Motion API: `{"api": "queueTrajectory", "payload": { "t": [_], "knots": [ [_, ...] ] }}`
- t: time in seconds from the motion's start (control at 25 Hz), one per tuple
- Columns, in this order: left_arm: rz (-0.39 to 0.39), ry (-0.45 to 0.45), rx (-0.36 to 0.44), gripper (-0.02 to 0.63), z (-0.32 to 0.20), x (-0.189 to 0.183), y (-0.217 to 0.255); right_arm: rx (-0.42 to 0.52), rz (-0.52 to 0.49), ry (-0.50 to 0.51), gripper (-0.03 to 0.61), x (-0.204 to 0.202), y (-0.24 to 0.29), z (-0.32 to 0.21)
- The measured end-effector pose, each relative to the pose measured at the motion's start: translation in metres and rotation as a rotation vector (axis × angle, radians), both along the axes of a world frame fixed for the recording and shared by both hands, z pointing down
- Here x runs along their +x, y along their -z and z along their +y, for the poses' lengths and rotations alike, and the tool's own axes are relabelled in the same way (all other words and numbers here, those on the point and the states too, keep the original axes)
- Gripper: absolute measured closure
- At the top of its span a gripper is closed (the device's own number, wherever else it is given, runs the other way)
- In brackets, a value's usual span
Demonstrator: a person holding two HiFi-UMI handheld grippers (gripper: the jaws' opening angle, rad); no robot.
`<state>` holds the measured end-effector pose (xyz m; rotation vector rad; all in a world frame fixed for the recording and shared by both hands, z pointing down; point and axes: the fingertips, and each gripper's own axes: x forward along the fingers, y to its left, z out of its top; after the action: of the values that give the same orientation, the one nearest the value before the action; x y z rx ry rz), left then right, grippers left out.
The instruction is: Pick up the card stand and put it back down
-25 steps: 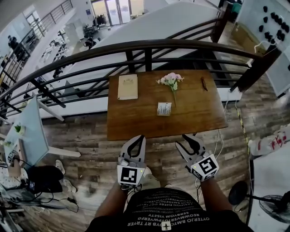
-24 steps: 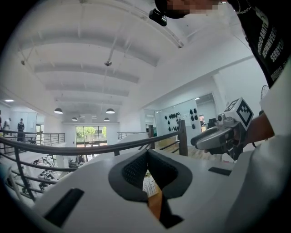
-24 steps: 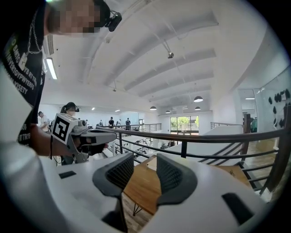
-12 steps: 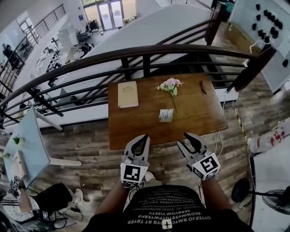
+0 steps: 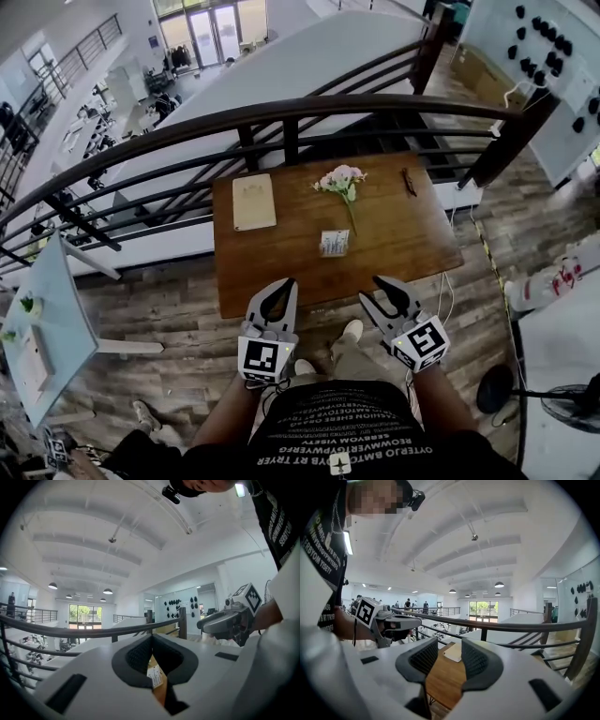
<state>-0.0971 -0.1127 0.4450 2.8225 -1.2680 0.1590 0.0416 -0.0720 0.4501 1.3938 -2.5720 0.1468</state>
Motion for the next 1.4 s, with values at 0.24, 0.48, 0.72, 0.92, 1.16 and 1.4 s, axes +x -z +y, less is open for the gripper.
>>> {"api": "queueTrajectory", "payload": {
  "t": [0.24,0.48,0.72,0.92,1.16,1.4],
  "knots": [
    [-0.019,0.014,-0.012,0.591,-0.015,0.003,-0.007,-0.016,-0.012,0.001,0.426,0.009,-0.009,-0.017],
    [-0.041,0.04,-0.01,0.591,-0.041,0.015,-0.004,-0.024,-0.02,0.033,0.426,0.02,-0.014,-0.047],
    [-0.033,0.052,-0.025,0.591,-0.063,0.033,-0.008,-0.038,-0.026,0.053,0.426,0.035,-0.02,-0.074],
    [-0.037,0.056,-0.034,0.591,-0.076,0.045,-0.015,-0.061,-0.023,0.066,0.426,0.046,-0.036,-0.097],
    [-0.03,0.094,-0.05,0.591,-0.094,0.048,-0.018,-0.118,-0.004,0.084,0.426,0.056,-0.065,-0.118],
    [-0.052,0.126,-0.06,0.591,-0.111,0.046,-0.024,-0.175,0.004,0.103,0.426,0.063,-0.097,-0.137]
  ]
}}
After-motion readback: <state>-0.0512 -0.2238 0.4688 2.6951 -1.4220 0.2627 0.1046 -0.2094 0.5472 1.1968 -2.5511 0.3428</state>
